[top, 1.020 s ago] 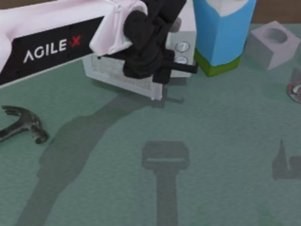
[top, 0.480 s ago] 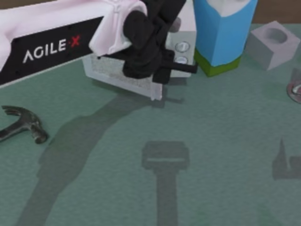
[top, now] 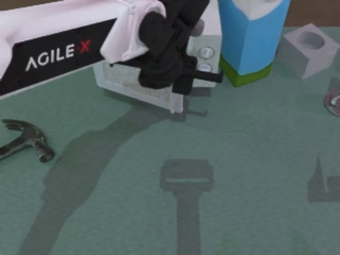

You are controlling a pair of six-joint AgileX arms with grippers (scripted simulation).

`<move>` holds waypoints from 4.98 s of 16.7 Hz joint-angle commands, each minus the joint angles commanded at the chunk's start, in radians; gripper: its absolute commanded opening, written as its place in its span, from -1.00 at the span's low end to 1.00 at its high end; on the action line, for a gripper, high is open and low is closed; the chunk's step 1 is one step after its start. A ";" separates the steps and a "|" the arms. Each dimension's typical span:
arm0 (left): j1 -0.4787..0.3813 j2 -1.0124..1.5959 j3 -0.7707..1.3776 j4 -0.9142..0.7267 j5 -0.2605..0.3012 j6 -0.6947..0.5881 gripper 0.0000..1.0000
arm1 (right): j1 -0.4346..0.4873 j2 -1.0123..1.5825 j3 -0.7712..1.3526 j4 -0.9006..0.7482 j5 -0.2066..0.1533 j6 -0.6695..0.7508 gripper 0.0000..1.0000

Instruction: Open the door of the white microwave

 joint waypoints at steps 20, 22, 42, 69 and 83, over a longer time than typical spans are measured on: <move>0.023 -0.087 -0.124 0.054 0.064 0.117 -1.00 | 0.000 0.000 0.000 0.000 0.000 0.000 1.00; 0.023 -0.087 -0.124 0.054 0.064 0.117 -1.00 | 0.000 0.000 0.000 0.000 0.000 0.000 1.00; 0.018 -0.086 -0.129 0.055 0.072 0.117 -1.00 | 0.000 0.000 0.000 0.000 0.000 0.000 1.00; 0.056 -0.168 -0.231 0.091 0.137 0.244 -1.00 | 0.000 0.000 0.000 0.000 0.000 0.000 1.00; 0.101 -0.242 -0.322 0.108 0.220 0.386 -1.00 | 0.000 0.000 0.000 0.000 0.000 0.000 1.00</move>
